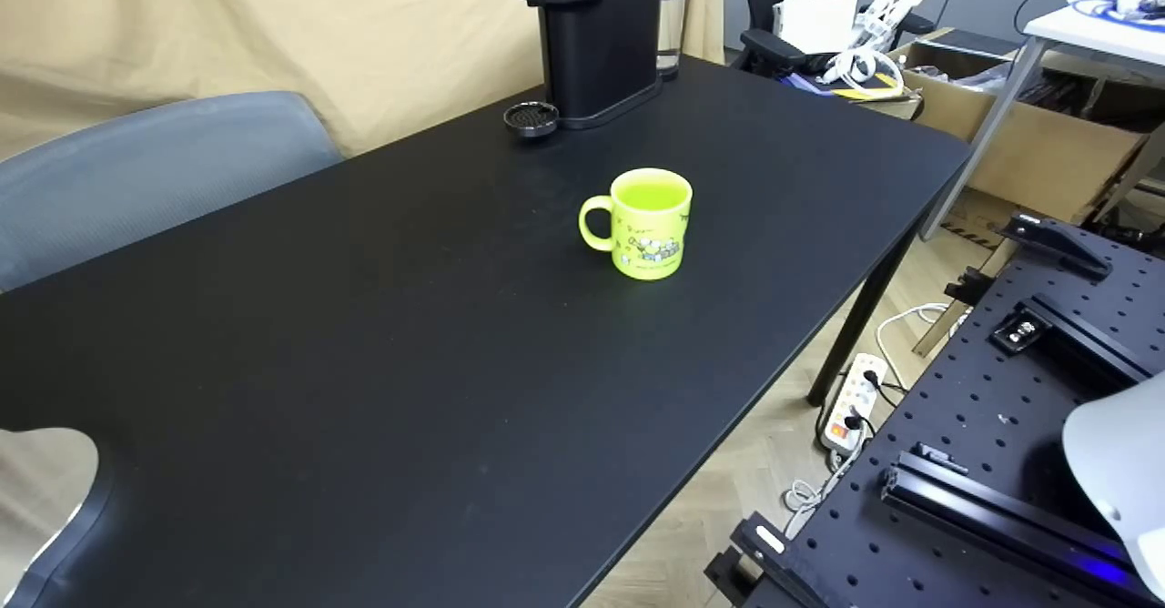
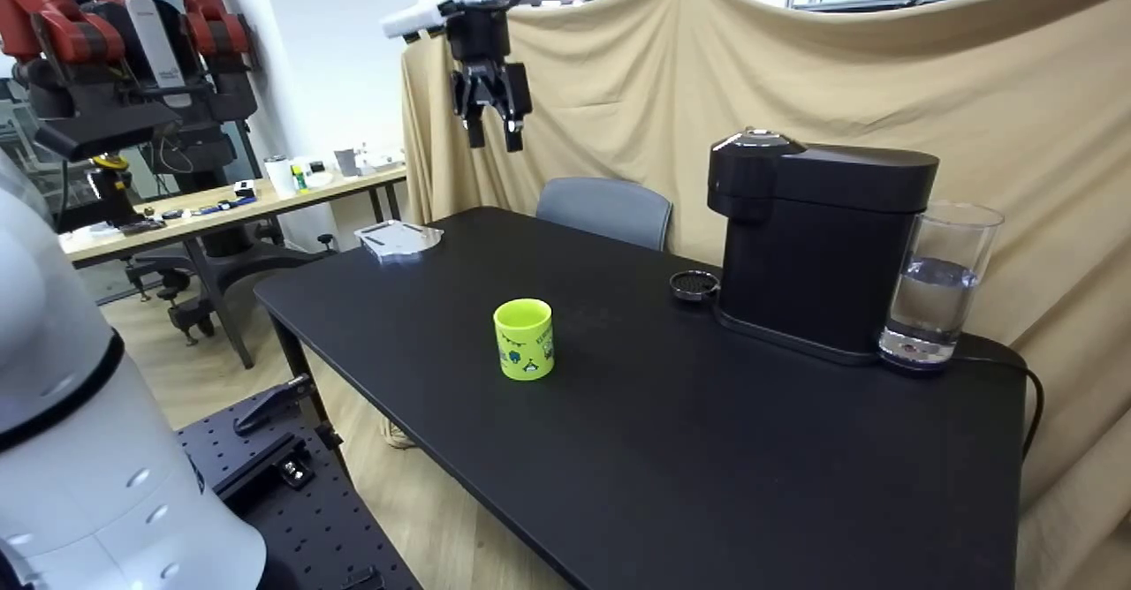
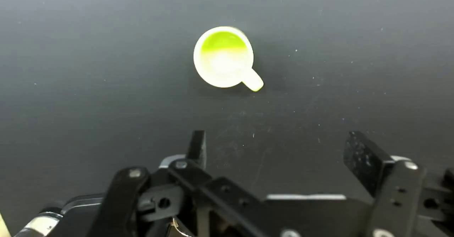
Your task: Move the green cup forward
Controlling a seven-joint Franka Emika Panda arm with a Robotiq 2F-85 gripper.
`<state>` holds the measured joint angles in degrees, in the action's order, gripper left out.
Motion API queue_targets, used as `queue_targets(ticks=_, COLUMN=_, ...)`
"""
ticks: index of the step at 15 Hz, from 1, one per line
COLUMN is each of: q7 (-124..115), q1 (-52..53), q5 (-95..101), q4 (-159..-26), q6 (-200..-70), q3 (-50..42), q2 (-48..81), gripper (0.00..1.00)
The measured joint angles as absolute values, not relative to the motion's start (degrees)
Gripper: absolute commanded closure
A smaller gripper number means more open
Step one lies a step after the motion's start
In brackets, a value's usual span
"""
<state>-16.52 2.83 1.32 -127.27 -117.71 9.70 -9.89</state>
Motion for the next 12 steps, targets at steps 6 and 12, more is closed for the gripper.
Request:
queue_targets(ticks=6, q7=-26.78, q1=2.29, q5=5.53, q4=-133.10, q6=-133.32, q3=8.68, q2=-2.08, gripper=0.00)
queue_targets(ticks=12, q7=-31.16, q1=2.98, q5=5.78, q4=-137.76, q6=-134.16, q3=7.81, q2=2.05, gripper=0.00)
